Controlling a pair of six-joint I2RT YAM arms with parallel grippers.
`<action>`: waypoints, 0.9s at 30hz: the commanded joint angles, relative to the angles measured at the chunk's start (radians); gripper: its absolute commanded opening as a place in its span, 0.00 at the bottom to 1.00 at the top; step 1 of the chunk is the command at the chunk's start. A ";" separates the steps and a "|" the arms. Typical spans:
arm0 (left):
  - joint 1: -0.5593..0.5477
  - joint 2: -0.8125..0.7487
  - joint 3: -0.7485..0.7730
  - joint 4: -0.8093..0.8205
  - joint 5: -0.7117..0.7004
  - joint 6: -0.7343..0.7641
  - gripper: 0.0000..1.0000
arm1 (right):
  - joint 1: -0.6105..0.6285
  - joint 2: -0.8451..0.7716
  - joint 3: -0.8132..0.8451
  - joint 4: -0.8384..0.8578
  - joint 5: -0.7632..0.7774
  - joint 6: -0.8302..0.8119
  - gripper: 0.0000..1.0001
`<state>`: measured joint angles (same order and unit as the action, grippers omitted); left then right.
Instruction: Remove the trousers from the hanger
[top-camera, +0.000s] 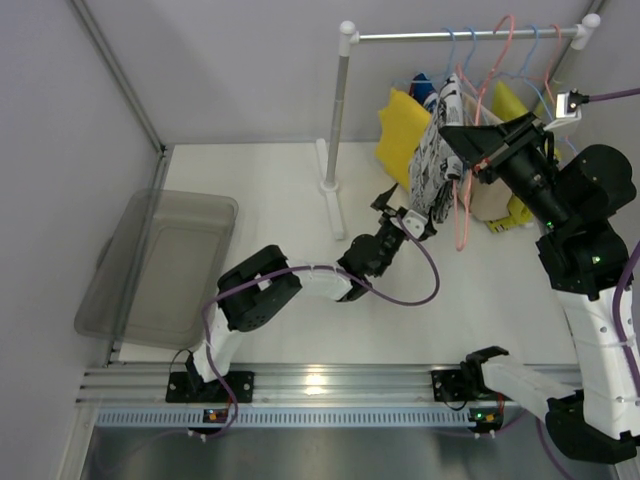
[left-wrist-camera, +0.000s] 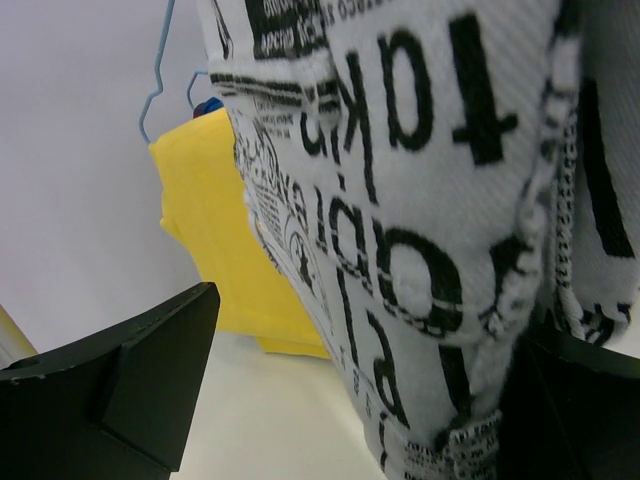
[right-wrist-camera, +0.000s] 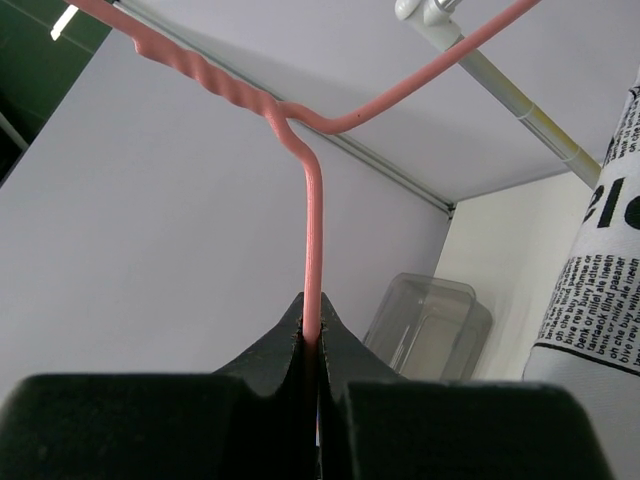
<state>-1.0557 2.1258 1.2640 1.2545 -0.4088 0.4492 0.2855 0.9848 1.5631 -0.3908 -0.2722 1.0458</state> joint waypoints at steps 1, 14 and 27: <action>0.002 0.008 0.060 0.056 0.007 0.008 0.99 | 0.018 -0.041 0.015 0.171 0.005 -0.009 0.00; 0.002 -0.010 0.113 0.120 0.025 0.062 0.95 | 0.029 -0.035 -0.020 0.182 0.001 0.008 0.00; 0.022 -0.006 0.221 0.125 0.002 0.097 0.89 | 0.032 -0.035 -0.035 0.202 -0.021 0.008 0.00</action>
<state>-1.0477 2.1368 1.4326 1.2575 -0.4061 0.5312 0.2985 0.9817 1.5154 -0.3683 -0.2733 1.0641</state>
